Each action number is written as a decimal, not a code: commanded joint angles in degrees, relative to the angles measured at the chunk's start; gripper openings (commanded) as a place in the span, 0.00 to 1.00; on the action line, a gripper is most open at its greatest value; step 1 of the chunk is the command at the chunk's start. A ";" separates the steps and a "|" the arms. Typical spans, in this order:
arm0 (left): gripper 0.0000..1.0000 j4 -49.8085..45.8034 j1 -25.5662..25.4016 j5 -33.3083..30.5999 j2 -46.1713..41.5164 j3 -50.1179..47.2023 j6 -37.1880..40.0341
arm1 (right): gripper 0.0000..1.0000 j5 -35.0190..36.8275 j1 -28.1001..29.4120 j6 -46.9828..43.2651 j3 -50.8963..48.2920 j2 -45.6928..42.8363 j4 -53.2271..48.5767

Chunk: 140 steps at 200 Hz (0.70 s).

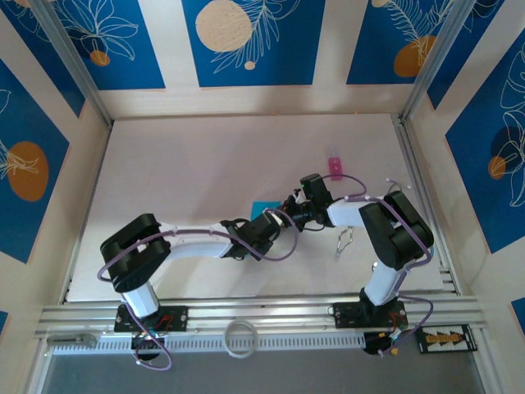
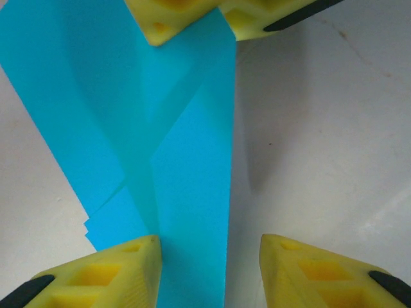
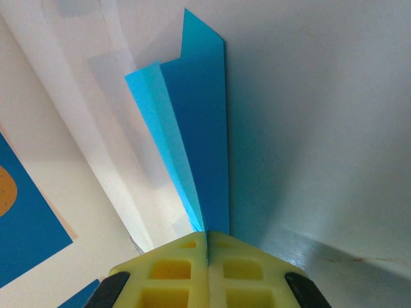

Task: Fold a paper plane with a square sheet of paper (pick it up from the middle)
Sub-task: Fold the wing for the fifth time at the center of the table.

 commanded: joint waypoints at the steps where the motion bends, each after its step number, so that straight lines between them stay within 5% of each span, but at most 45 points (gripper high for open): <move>1: 0.44 -3.27 -0.88 -4.87 0.88 1.72 -0.89 | 0.01 0.05 0.45 0.97 0.24 -1.81 -0.34; 140: 0.18 -4.15 -1.06 -5.74 0.50 1.88 -0.73 | 0.02 0.33 0.66 1.24 -0.28 -2.07 -0.37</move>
